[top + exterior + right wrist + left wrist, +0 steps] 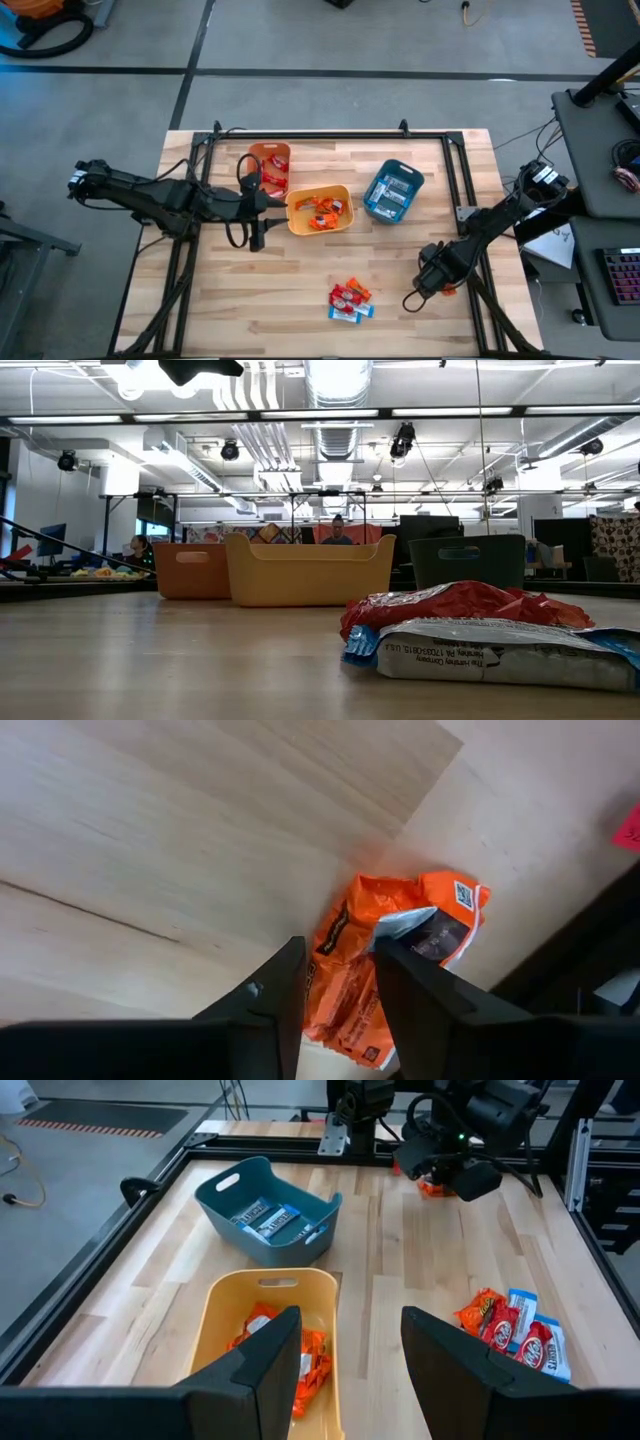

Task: Sort candy
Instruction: Put the orange chocolate into the yellow bin

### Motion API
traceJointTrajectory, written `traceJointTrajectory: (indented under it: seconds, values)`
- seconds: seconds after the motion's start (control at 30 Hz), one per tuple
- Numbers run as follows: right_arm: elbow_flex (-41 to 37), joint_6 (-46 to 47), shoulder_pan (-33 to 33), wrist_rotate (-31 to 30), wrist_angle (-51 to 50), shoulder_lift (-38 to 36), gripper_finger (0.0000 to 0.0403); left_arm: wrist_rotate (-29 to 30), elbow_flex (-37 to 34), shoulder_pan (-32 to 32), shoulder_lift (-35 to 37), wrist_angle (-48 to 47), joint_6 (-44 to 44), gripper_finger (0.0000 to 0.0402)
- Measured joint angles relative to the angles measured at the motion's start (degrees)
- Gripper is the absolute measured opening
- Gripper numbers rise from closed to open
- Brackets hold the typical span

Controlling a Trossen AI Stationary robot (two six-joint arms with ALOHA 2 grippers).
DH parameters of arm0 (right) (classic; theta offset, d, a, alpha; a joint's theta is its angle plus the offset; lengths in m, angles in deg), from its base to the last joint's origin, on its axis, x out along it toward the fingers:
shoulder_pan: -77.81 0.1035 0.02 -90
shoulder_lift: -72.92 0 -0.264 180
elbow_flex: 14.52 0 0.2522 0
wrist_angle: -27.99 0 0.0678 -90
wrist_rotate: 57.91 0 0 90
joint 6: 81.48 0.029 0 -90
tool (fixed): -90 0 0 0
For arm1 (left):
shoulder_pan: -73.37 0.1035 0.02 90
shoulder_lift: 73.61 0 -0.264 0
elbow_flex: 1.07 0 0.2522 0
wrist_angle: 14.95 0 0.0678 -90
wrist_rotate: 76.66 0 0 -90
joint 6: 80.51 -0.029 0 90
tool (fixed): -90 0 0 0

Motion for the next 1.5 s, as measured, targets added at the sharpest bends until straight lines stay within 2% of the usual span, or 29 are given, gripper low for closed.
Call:
traceJointTrajectory:
  seconds: [0.1, 0.33, 0.6, 0.77, 0.93, 1.13, 1.5]
  values:
    - [-0.1, -0.1, 0.0, -0.1, 0.0, 0.0, 0.0097, 0.0, 0.0, 0.0, 0.0, 0.1, 0.0, 0.0158]
    - [-0.1, -0.5, 0.0, -1.2, 0.4, 0.0, 0.0016, 0.0, 0.0, 0.0, 0.0, 0.2, 0.0, 0.0158]
    - [2.2, -3.3, 0.0, -2.3, 0.4, 0.0, 0.0009, 0.0, -0.1, 0.0, 0.0, -0.3, 0.9, 0.0158]
    - [6.0, -6.6, -0.4, -6.8, 0.5, -0.8, 0.0008, -0.1, -0.1, -0.5, -0.8, -0.8, 2.0, 0.0158]
    - [9.0, -11.2, -1.4, -13.9, 1.9, -2.3, 0.0008, -0.2, -0.1, -1.3, -2.9, -0.7, 2.1, 0.0158]
    - [9.7, -22.3, -5.3, -21.4, 12.5, -3.3, 0.0008, -0.2, -0.1, -3.3, -6.5, -0.6, 3.2, 0.0158]
    - [9.7, -57.2, -19.0, -28.6, 38.2, -2.3, 0.0008, -0.3, -0.1, -8.2, -11.6, -0.7, 3.2, 0.0158]
